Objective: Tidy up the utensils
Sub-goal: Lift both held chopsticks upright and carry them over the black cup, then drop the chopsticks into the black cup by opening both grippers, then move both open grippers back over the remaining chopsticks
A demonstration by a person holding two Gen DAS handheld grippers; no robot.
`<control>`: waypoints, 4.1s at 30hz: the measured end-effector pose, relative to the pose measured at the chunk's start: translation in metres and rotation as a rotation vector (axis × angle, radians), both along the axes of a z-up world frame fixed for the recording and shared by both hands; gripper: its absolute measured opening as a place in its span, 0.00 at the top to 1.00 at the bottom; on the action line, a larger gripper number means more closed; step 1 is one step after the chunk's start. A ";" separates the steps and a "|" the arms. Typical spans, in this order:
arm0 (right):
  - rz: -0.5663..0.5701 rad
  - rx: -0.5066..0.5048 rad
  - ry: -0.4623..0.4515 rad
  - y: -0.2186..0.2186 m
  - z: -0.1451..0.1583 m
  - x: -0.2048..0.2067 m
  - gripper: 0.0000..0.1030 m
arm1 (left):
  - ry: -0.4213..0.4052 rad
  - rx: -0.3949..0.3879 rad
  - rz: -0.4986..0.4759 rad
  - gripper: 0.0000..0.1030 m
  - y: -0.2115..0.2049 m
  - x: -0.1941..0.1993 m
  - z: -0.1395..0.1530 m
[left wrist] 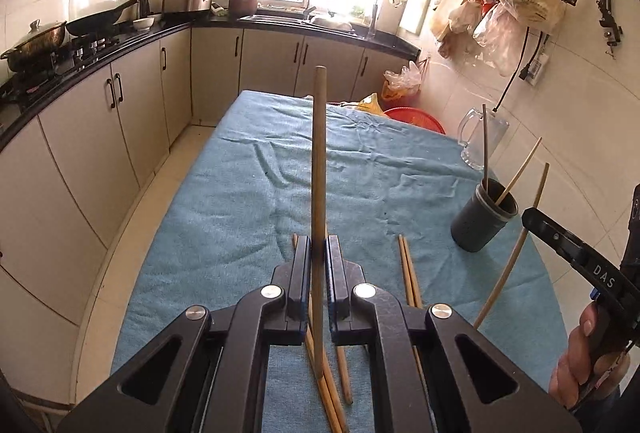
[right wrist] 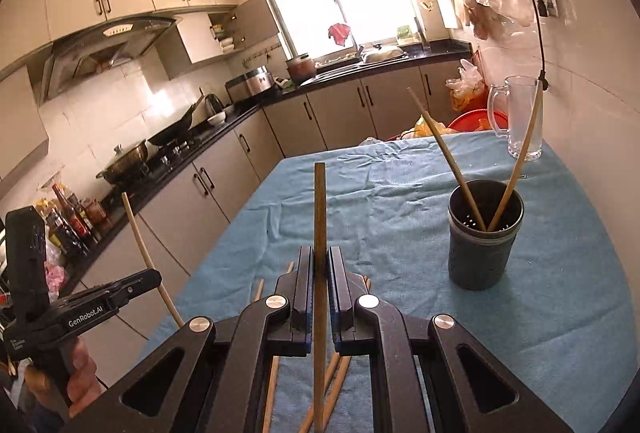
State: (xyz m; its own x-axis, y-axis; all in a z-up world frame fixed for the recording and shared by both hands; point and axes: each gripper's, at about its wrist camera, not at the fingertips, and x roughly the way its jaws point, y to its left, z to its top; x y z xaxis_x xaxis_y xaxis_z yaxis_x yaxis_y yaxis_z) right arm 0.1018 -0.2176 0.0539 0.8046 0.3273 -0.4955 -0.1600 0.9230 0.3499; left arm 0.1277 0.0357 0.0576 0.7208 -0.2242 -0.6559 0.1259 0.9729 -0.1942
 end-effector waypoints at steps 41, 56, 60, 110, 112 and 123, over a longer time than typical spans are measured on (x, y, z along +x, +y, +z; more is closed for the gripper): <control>-0.080 0.088 -0.062 -0.038 0.016 -0.015 0.93 | -0.019 -0.035 -0.079 0.94 -0.020 0.006 0.017; -0.206 0.131 -0.154 -0.105 0.047 -0.022 0.93 | -0.078 -0.029 -0.237 0.94 -0.104 0.025 0.069; -0.242 0.160 -0.174 -0.125 0.053 -0.019 0.93 | -0.081 -0.043 -0.270 0.94 -0.127 0.037 0.082; -0.371 0.224 -0.014 -0.187 -0.007 0.074 0.70 | 0.093 -0.075 -0.354 0.92 -0.234 0.150 0.015; -0.375 0.224 -0.029 -0.188 -0.002 0.067 0.69 | 0.088 -0.081 -0.357 0.84 -0.232 0.146 0.019; -0.371 0.230 -0.036 -0.175 0.007 0.008 0.69 | 0.036 -0.117 -0.347 0.80 -0.196 0.104 0.044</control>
State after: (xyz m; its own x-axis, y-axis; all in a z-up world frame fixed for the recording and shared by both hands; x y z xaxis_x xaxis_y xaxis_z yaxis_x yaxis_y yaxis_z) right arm 0.1100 -0.3928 0.0609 0.9041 0.1111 -0.4127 0.1519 0.8190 0.5533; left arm 0.2317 -0.1598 0.1015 0.5655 -0.5259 -0.6353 0.4353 0.8446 -0.3117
